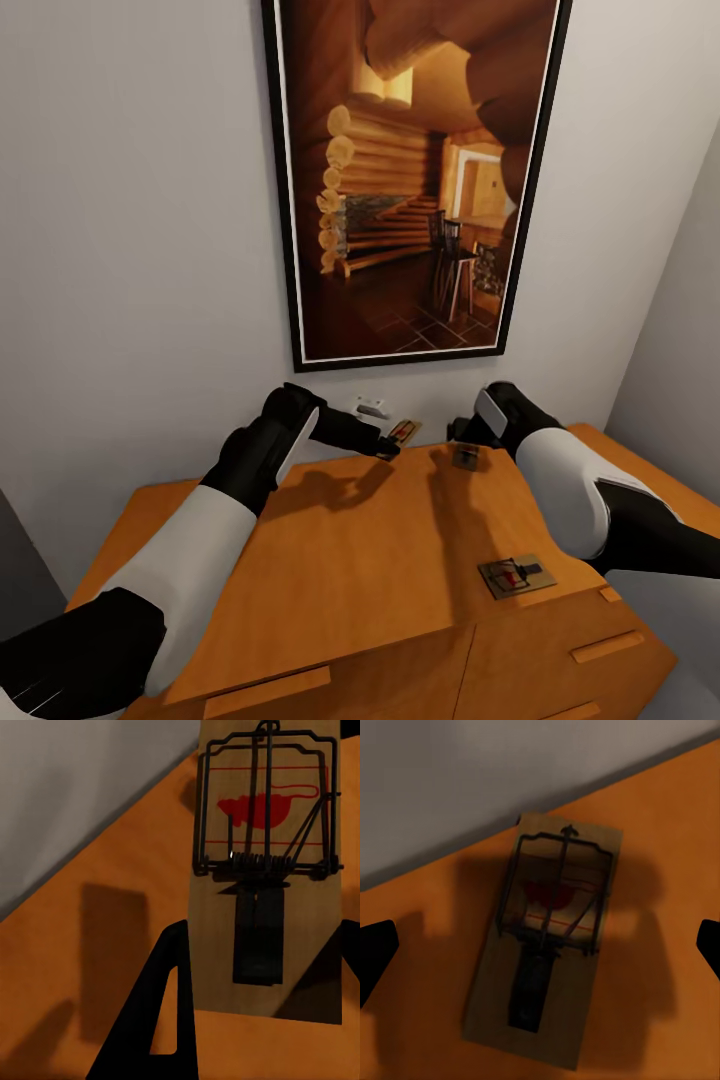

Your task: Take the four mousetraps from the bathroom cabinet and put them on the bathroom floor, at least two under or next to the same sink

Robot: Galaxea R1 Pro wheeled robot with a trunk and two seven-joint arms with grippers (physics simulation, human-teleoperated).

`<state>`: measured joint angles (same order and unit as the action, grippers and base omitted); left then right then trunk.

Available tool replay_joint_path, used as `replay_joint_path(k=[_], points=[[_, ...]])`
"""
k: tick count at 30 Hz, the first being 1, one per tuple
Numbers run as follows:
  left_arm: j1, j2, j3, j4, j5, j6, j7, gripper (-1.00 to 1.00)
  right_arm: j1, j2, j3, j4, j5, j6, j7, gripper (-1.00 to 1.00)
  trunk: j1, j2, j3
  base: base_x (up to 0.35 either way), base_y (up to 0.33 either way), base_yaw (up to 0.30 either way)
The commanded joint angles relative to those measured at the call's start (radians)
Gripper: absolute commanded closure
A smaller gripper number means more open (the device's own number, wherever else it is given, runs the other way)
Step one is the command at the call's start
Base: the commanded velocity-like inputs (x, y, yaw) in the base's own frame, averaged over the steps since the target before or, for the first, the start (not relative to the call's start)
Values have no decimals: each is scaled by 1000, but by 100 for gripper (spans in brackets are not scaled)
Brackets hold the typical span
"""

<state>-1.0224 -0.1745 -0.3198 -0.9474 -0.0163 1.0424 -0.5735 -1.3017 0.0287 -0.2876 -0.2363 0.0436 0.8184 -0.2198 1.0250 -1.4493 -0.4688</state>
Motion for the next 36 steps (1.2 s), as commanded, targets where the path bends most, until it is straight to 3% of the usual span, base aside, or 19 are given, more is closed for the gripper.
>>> replay_joint_path(k=[1,36], points=[[-1,0,0,-1,-2,5,-3,100,-1,1,-8,5,4,-4,-3,-100,0,-1,-1,0,0,0],[-1,0,-1,-1,-2,5,-3,100,-1,-6,-8,126,-1,-97,-7,-100,0,-1,-1,0,0,0]])
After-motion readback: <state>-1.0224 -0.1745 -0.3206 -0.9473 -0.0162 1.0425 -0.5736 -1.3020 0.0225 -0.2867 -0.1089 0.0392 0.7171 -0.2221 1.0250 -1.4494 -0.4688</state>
